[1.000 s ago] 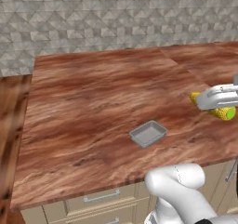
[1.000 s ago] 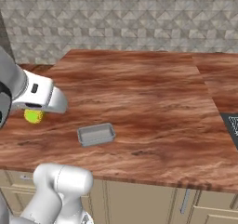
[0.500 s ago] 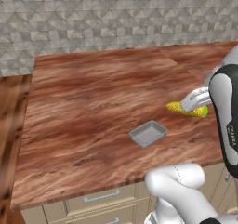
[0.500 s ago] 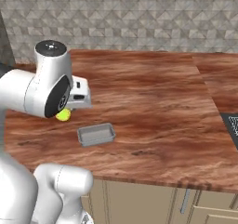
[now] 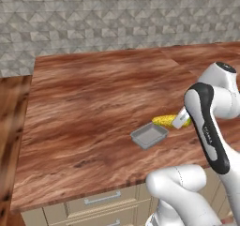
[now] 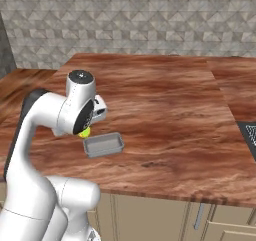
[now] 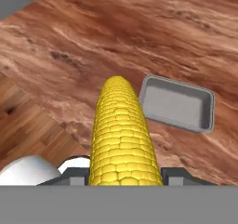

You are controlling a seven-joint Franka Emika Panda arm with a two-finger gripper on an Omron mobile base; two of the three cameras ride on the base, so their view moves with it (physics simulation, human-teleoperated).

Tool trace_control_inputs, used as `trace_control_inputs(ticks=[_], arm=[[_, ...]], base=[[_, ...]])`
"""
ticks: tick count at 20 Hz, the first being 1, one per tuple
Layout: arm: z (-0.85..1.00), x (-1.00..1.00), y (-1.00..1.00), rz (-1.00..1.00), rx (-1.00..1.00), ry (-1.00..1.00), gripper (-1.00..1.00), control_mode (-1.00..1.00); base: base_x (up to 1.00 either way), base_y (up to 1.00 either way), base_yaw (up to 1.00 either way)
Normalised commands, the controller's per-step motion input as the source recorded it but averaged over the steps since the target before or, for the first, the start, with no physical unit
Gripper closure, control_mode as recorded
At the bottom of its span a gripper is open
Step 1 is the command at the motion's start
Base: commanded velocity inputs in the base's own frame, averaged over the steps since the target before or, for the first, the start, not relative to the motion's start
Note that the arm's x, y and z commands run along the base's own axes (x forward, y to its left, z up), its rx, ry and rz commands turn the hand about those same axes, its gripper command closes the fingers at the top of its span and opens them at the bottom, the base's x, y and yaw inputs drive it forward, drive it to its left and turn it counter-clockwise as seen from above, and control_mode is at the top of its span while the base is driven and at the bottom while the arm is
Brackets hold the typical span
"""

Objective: Take the corn and lime out of the freezer and place them in the tupperware container on the counter. Then put the tupperware containing the vegetables back in the freezer.

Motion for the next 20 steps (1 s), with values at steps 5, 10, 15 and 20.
trace_control_inputs(ticks=[5,10,15,20], arm=[[-0.24,0.45,0.00,0.54,-0.06,-0.08,1.00,-1.00],[-0.13,0.57,-0.03,0.54,-0.10,0.00,1.00,-1.00],[-0.17,0.45,-0.14,0.34,-0.12,0.00,1.00,-1.00],[-0.41,0.34,-0.03,0.19,-0.05,0.00,1.00,-1.00]], base=[[0.00,0.00,0.00],[0.00,0.00,0.00],[0.00,0.00,0.00],[0.00,0.00,0.00]])
